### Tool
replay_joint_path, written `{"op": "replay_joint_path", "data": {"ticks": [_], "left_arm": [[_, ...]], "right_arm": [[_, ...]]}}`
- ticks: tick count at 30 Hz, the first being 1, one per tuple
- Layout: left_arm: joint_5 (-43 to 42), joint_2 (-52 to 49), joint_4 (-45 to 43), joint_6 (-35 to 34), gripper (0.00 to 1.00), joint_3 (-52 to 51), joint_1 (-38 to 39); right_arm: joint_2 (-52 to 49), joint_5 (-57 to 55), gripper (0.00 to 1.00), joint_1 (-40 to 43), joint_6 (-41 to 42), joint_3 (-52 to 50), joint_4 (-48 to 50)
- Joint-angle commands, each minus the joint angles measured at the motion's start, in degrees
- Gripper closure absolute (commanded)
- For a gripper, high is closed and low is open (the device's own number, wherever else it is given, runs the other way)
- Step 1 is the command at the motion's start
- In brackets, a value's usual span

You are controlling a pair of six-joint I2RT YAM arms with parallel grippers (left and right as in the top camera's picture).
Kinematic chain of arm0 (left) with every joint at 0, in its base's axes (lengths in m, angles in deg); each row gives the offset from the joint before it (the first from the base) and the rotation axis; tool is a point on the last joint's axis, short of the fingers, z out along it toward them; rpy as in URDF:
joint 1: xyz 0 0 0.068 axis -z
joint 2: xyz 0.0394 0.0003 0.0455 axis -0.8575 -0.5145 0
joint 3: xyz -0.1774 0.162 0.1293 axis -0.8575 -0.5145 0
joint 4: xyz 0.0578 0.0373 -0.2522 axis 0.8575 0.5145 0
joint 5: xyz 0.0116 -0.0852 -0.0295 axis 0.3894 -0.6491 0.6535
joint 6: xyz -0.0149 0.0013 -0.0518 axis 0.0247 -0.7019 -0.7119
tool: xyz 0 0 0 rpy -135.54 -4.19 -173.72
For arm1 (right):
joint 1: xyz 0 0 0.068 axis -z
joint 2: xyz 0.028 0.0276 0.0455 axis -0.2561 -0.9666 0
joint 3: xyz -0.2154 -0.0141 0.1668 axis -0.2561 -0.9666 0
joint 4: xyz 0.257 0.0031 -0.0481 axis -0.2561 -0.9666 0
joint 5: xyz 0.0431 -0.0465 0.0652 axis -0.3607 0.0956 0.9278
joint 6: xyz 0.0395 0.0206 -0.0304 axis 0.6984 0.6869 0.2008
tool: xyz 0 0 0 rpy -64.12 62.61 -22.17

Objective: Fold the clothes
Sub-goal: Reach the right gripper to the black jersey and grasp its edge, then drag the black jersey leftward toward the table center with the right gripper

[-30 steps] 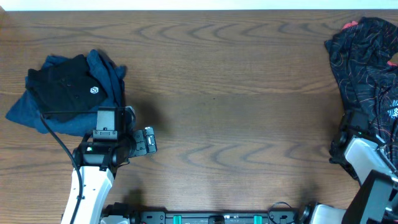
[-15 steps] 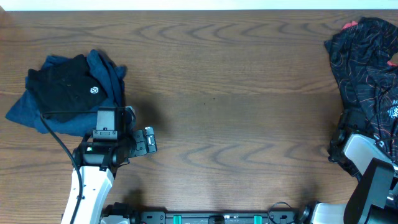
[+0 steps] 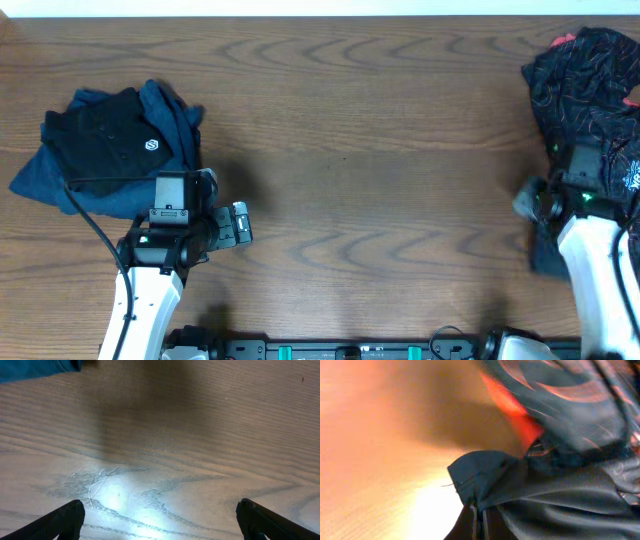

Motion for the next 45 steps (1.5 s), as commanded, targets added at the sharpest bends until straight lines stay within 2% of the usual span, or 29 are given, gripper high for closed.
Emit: {"op": "replay_joint_path", "data": {"ticks": [1,6,11,16,20,21,22,23,24,25,26,27,28,30,31,34,37,39,43,45], "left_arm": [[0.07,0.0,-0.26,-0.57,0.02,1.07,-0.24],[0.07,-0.02,-0.72,-0.57,0.02,1.07,-0.24],[0.04,-0.02,-1.36,-0.59,0.02,1.07,-0.24],[0.04,-0.02,-1.33,-0.59,0.02,1.07,-0.24],[0.04,-0.02,-1.36,-0.59,0.02,1.07,-0.24],[0.04,-0.02,-1.36,-0.59,0.02,1.07,-0.24],[0.04,-0.02,-1.36,-0.59,0.02,1.07,-0.24],[0.04,-0.02,-1.36,-0.57,0.02,1.07,-0.24],[0.04,-0.02,-1.36,-0.57,0.02,1.07,-0.24],[0.04,-0.02,-1.36,-0.59,0.02,1.07,-0.24],[0.04,-0.02,-1.33,-0.59,0.02,1.07,-0.24],[0.04,-0.02,-1.33,-0.59,0.02,1.07,-0.24],[0.04,-0.02,-1.33,-0.59,0.02,1.07,-0.24],[0.02,-0.02,-1.33,-0.59,0.02,1.07,-0.24],[0.04,-0.02,-1.36,-0.59,0.02,1.07,-0.24],[-0.39,-0.02,-1.64,-0.61,0.02,1.07,-0.24],[-6.14,-0.28,-3.63,-0.59,0.02,1.07,-0.17],[-10.08,-0.87,-5.88,-0.98,0.02,1.07,0.2],[-11.76,-3.8,-11.15,-4.7,0.02,1.07,3.26],[-11.74,-6.12,-13.99,-5.97,0.02,1.07,5.77]], "right_arm": [[4.98,12.02,0.99,-8.2,-6.56,2.27,-2.01],[7.3,14.38,0.99,-23.61,-7.37,2.29,-1.03],[3.65,14.27,0.99,-37.35,-7.32,2.29,7.02],[-4.24,13.88,0.99,-43.91,-6.91,2.29,19.39],[-12.48,13.6,0.98,-45.0,-6.93,2.29,33.81],[-15.1,12.55,0.96,-44.98,-6.91,2.29,39.74],[-16.63,11.82,0.86,-44.94,-6.91,2.29,43.74],[-18.69,10.82,0.81,-44.87,-6.88,2.29,49.42],[-20.24,9.81,0.8,-44.76,-6.64,2.29,54.38],[-21.29,8.41,0.75,-44.57,-5.73,2.29,57.68],[-21.97,6.29,0.64,-44.22,-4.11,2.32,60.17],[-22.12,4.44,0.63,-43.74,-2.45,2.32,61.09],[-22.05,2.86,0.59,-42.93,-1.09,2.32,61.27],[-20.98,2.43,0.36,-40.94,-0.9,2.32,59.76],[-20.26,2.43,0.3,-39.89,-0.92,2.32,58.25],[-16.31,2.1,0.29,-35.52,-0.92,2.32,47.78],[-12.31,-1.6,0.3,-31.01,-0.92,2.32,34.4],[-9.94,-4.96,0.27,-27.87,-0.92,2.32,26.43],[-6.6,-5.55,0.2,-21.88,-1.4,2.32,15.74],[-5.84,-4.74,0.19,-19.8,-1.55,2.32,11.85]]}}
